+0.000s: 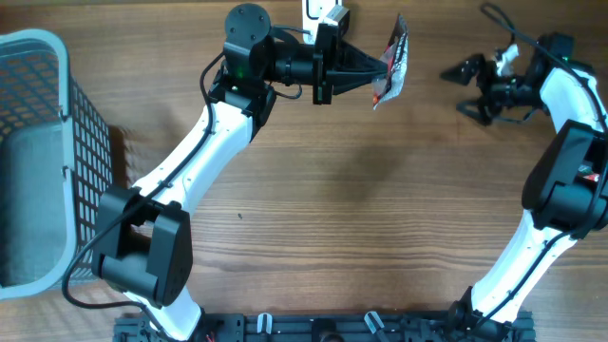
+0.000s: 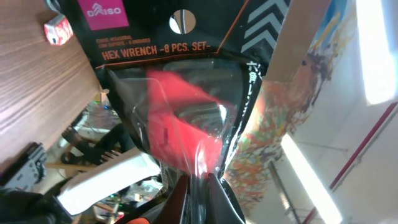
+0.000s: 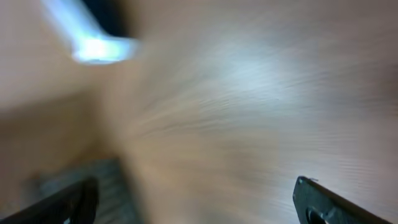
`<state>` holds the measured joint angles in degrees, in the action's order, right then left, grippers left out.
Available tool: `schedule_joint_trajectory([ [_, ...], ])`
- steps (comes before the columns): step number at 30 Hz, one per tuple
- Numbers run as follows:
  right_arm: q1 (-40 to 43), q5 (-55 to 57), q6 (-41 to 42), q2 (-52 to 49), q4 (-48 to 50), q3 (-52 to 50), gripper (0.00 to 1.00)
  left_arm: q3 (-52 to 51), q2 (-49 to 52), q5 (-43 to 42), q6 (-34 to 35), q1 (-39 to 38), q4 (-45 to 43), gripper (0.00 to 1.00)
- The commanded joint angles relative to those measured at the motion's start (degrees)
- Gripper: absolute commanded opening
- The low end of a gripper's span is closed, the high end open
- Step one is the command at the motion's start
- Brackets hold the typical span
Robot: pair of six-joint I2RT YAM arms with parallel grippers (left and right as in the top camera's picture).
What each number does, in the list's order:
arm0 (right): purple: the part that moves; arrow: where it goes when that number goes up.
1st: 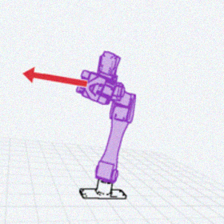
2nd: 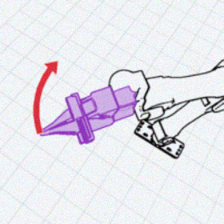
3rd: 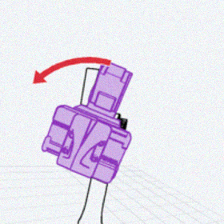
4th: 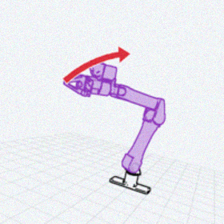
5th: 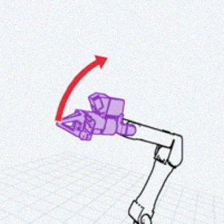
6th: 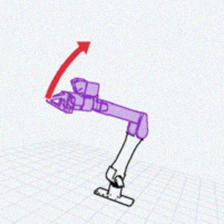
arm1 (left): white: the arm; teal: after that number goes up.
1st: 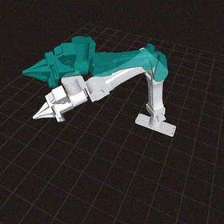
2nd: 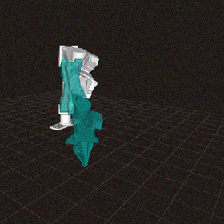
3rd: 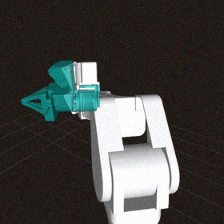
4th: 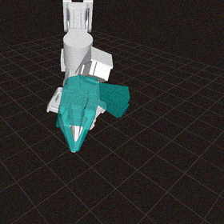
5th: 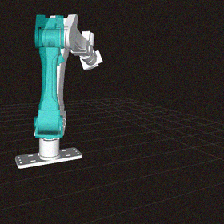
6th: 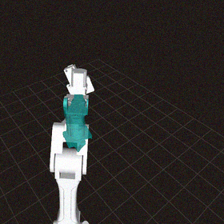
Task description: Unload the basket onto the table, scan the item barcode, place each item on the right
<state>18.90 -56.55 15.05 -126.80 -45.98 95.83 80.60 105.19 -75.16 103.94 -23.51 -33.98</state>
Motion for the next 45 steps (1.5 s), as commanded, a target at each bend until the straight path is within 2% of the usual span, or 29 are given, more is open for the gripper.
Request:
schedule_joint_trajectory([
  [1,-0.2,-33.4,-0.7,-0.3,3.9,0.2,1.0,0.5,-2.0,-2.4,-8.2,0.2,0.5,0.04],
  [2,-0.2,-36.5,1.4,-0.3,5.0,0.2,1.0,0.5,-2.0,-2.4,-9.6,0.2,1.3,0.04],
  [7,-1.5,-36.5,16.0,0.1,4.7,0.2,1.0,0.5,-2.0,-2.6,-14.3,0.2,5.2,0.04],
  [12,-6.1,-36.5,19.2,2.1,5.9,0.2,1.0,0.5,-1.3,-2.6,-15.3,1.0,6.8,0.04],
  [15,-10.8,-36.5,20.6,4.3,12.7,0.2,1.0,0.5,-1.0,-2.6,-15.3,1.3,6.9,0.04],
  [20,-15.3,-36.5,31.2,6.7,25.2,0.2,1.0,0.5,-1.0,-2.6,-15.2,1.7,7.0,0.04],
  [24,-16.0,-36.5,41.6,7.6,36.9,0.2,1.0,0.5,-1.0,-2.4,-15.3,2.4,8.0,0.04],
  [31,-15.5,-36.5,51.3,7.7,49.6,0.2,1.0,0.5,-1.0,1.3,-15.3,5.2,15.0,0.04],
  [38,-15.6,-36.3,53.6,7.7,56.2,0.2,1.0,0.5,-1.0,5.6,-15.4,5.9,19.7,0.04],
  [41,-15.0,-34.8,49.2,7.6,56.4,0.2,1.0,0.5,-1.0,6.4,-19.9,5.9,25.9,0.04],
  [45,-13.5,-32.7,44.0,7.6,55.5,0.2,1.0,0.4,-1.0,5.9,-19.9,5.2,33.0,0.04],
])
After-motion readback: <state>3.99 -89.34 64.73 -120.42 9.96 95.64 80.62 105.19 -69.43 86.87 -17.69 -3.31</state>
